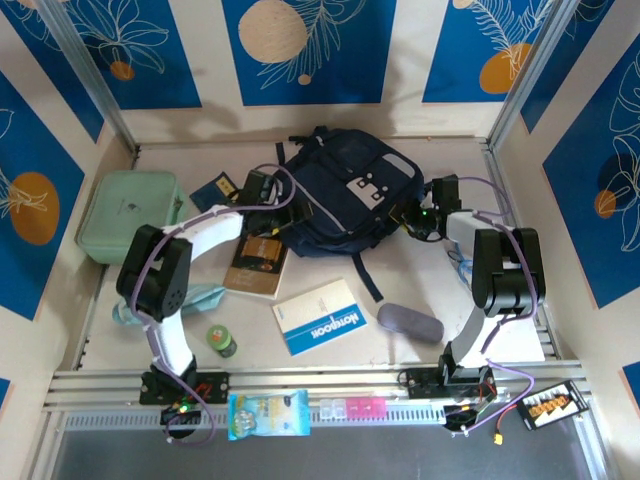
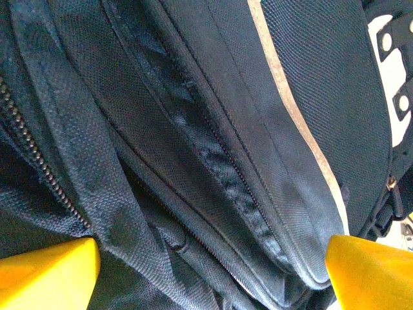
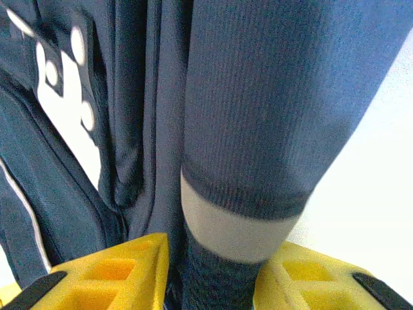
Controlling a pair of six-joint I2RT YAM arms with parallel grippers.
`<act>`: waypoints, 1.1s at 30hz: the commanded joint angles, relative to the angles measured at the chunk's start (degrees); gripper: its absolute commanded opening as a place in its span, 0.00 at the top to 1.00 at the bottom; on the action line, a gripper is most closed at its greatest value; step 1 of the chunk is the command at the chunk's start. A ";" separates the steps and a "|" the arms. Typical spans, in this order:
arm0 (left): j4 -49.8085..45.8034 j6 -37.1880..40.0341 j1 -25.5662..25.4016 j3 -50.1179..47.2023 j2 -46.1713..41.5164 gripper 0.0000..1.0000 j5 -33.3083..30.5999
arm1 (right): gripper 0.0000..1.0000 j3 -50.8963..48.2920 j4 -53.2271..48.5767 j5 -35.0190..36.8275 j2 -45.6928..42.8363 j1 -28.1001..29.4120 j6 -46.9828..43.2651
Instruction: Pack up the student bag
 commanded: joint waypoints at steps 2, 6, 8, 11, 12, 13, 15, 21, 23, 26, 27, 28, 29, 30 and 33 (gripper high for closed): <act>-2.35 3.76 0.63 5.75 4.49 0.08 -2.71 | 0.71 -1.64 2.61 -1.99 0.73 0.60 1.53; -3.53 6.26 1.58 8.19 5.28 0.07 -4.51 | 0.95 -2.02 2.09 -1.71 0.14 0.61 1.74; -5.49 7.68 1.93 9.21 4.58 0.06 -5.48 | 1.00 -2.85 2.84 -1.96 -1.15 0.56 2.14; -8.60 11.20 1.94 9.38 1.43 0.03 -7.22 | 1.00 -4.19 5.46 -5.23 -4.04 0.63 3.34; -9.72 12.77 1.90 9.14 -0.16 0.00 -7.14 | 1.00 -4.24 6.27 -6.48 -5.16 0.74 3.81; -10.61 14.07 1.70 8.72 -1.75 0.00 -7.36 | 1.00 -4.12 6.54 -7.22 -6.20 0.91 4.15; -12.70 16.79 0.82 7.25 -5.57 0.00 -8.32 | 1.00 -3.48 6.49 -8.34 -8.48 1.53 4.54; -13.71 19.81 -6.80 -0.37 -15.84 0.00 -14.40 | 1.00 -0.63 3.01 -6.49 -13.39 6.17 4.99; -10.25 20.33 -10.66 -3.34 -18.65 0.00 -15.68 | 1.00 0.01 2.36 -5.66 -14.05 7.53 5.84; -8.82 19.26 -15.67 -2.66 -18.80 0.00 -15.51 | 1.00 0.69 2.01 -4.96 -14.66 8.89 7.44; -8.67 18.70 -17.24 -1.74 -17.92 0.00 -15.10 | 1.00 0.99 1.91 -4.85 -14.79 9.27 7.88; -8.65 18.50 -18.65 -0.77 -17.04 0.02 -15.22 | 1.00 1.32 1.91 -4.85 -14.88 9.51 8.28; -8.65 18.18 -20.40 0.30 -15.87 0.05 -16.43 | 1.00 1.67 2.00 -4.93 -14.97 9.80 8.47; -8.65 18.12 -22.00 1.41 -14.50 0.09 -17.77 | 1.00 2.13 2.00 -5.01 -15.05 10.02 8.57; -9.94 16.70 -24.87 5.43 -10.26 0.23 -22.31 | 1.00 3.63 2.34 -6.21 -14.73 10.88 8.77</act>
